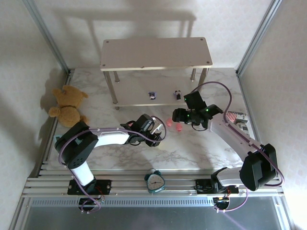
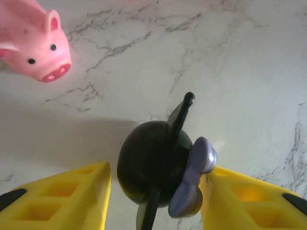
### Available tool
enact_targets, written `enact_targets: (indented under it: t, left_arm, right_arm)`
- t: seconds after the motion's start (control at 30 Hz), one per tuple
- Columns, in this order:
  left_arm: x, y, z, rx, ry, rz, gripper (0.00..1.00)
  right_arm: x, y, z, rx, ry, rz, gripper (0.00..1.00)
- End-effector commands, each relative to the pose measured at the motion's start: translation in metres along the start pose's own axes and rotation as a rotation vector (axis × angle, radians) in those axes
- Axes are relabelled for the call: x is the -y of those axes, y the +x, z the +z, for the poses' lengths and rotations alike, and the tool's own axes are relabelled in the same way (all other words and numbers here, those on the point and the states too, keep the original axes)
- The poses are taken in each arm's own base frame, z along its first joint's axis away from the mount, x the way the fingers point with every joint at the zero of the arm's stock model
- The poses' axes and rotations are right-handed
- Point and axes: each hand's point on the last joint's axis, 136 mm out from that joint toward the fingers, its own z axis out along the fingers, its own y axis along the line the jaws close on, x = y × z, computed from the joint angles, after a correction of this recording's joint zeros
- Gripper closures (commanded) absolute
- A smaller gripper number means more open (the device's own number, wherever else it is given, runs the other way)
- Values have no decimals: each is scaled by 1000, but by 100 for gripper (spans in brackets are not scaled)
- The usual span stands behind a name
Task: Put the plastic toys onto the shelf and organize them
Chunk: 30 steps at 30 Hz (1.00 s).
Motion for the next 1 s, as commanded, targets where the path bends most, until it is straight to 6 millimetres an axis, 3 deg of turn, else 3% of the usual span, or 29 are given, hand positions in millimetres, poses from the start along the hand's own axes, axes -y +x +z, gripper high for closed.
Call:
enact_targets:
  t: [0.0, 0.3, 0.63, 0.73, 0.97]
  left_arm:
    - [4, -13, 2, 19, 27, 20, 52]
    - [-1, -22, -5, 63, -10, 61, 71]
    - [-12, -31, -28, 82, -49, 130, 71]
    - [-29, -39, -47, 104, -89, 118, 70]
    - [-96, -56, -98, 152, -225, 68, 69]
  right_arm:
    - [4, -3, 2, 6, 14, 19, 27]
    - [6, -3, 5, 1, 21, 22, 27]
    - [3, -3, 6, -1, 13, 18, 27]
    - [4, -4, 5, 2, 13, 19, 27]
    - [-1, -7, 3, 18, -10, 18, 27]
